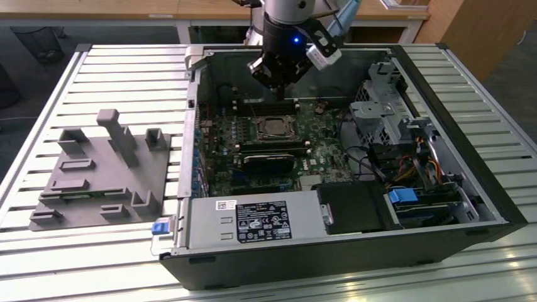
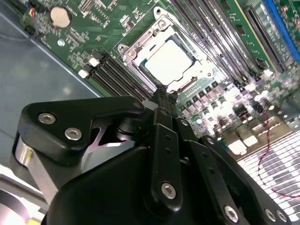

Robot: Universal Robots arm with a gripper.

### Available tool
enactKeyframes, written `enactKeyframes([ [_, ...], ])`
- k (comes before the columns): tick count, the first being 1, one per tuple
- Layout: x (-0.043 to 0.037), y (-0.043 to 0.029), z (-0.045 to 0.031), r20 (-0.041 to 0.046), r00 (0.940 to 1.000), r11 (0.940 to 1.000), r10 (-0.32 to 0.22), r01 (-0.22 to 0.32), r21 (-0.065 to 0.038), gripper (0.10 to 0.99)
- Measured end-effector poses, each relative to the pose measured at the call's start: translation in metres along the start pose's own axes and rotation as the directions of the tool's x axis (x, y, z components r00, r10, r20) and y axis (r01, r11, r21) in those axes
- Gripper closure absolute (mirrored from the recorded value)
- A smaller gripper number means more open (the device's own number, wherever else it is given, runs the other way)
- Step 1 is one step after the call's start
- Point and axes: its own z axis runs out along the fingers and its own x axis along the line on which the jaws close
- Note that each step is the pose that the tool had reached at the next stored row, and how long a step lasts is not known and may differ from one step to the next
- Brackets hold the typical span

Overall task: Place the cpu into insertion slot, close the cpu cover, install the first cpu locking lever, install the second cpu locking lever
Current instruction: 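Install the first cpu locking lever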

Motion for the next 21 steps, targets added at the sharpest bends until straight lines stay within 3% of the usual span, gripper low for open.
enactKeyframes([
  [4, 0.0002, 0.0001, 0.0001, -0.0027, 0.9981, 0.9981, -0.061, 0.061, -0.001, 0.980],
  [7, 0.0044, 0.0013, 0.0005, 0.0002, 0.9983, 0.9983, -0.059, 0.059, 0.000, 0.980],
  [13, 0.0077, 0.0022, 0.0026, 0.0039, 0.9997, 0.9998, 0.022, -0.022, 0.001, 0.980],
  [17, 0.0089, 0.0025, 0.0039, 0.0070, 0.9958, 0.9959, 0.091, -0.091, 0.002, 0.980],
  [21, 0.0231, 0.0068, 0.0042, 0.0085, 0.9954, 0.9954, 0.096, -0.096, 0.002, 0.980],
])
